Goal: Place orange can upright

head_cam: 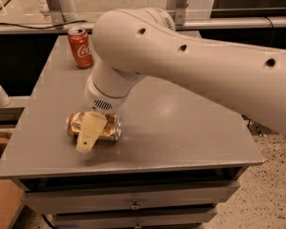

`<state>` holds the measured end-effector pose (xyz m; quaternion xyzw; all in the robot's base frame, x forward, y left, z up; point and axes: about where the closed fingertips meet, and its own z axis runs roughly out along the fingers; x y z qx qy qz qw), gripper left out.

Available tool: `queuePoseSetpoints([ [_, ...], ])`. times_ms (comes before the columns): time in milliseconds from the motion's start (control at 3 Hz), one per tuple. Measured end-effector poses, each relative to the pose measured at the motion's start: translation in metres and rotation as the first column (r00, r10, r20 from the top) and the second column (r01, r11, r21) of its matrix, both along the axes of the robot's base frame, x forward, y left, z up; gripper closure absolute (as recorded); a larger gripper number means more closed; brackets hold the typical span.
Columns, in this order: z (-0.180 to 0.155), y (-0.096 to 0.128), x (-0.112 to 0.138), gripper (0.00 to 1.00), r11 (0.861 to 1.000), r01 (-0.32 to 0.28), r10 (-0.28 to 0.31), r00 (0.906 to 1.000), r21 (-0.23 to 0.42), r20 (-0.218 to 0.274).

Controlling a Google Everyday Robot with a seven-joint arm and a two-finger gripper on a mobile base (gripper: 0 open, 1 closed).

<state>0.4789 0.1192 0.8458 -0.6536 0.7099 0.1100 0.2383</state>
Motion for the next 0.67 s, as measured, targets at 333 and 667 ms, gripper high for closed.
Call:
queuePoseSetpoints([
  [333, -0.0024, -0.0054, 0.0013, 0.08, 0.999, 0.001, -0.001, 1.0, -0.039, -0.001],
  [667, -0.0059, -0.0079, 0.0002, 0.24, 0.997, -0.007, 0.007, 1.0, -0.072, -0.002],
])
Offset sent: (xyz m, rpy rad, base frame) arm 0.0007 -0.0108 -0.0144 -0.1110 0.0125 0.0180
